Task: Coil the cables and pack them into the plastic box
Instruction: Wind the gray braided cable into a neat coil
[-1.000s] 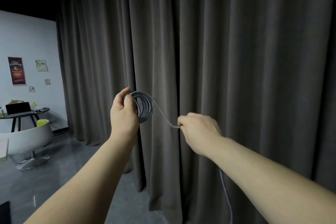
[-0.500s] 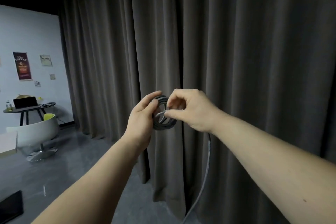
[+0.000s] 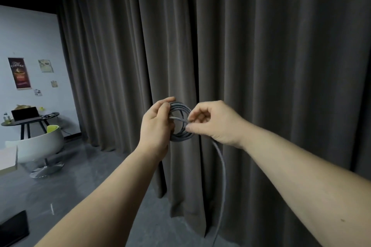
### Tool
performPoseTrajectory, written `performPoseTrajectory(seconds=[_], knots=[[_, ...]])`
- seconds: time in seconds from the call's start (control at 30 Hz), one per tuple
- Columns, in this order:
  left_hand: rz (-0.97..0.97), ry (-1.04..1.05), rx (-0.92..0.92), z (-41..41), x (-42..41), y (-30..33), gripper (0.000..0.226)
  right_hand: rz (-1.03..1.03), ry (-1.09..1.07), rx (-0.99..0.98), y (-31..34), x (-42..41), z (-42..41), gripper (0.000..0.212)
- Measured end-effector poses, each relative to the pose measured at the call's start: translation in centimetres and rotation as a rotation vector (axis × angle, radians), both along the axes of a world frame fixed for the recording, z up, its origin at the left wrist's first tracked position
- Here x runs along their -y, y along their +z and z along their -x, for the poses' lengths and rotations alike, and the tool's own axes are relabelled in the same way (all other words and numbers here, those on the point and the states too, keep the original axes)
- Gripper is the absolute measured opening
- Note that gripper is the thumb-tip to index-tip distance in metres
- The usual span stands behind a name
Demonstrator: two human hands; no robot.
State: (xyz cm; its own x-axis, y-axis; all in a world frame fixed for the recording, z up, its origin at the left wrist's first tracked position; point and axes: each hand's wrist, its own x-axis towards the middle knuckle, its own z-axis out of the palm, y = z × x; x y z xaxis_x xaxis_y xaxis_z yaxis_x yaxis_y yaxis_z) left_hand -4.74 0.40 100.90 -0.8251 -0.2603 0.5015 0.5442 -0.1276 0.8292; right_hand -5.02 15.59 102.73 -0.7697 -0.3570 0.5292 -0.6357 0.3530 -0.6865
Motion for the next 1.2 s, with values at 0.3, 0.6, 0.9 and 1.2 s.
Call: performPoseTrajectory(seconds=[0.3,0.6,0.9,1.2], knots=[[0.056,0.102,0.001,1.1,0.5,-0.2,0.027,0.035,0.028,0.189,0.0,-0.9,-0.7,0.011],[0.128,0.168,-0.032,2.5,1.4,-0.3,0.024,0.071,-0.060,0.187,0.6,0.3,-0.1,0.011],[0.156,-0.138,-0.104,0.5,0.6,0.0,0.026,0.160,-0.280,-0.160,0.5,0.8,1.2,0.010],[0.145,-0.187,-0.127,-0.1,-0.4,0.4,0.030,0.382,-0.274,-0.220,1.1,1.1,0.8,0.013]])
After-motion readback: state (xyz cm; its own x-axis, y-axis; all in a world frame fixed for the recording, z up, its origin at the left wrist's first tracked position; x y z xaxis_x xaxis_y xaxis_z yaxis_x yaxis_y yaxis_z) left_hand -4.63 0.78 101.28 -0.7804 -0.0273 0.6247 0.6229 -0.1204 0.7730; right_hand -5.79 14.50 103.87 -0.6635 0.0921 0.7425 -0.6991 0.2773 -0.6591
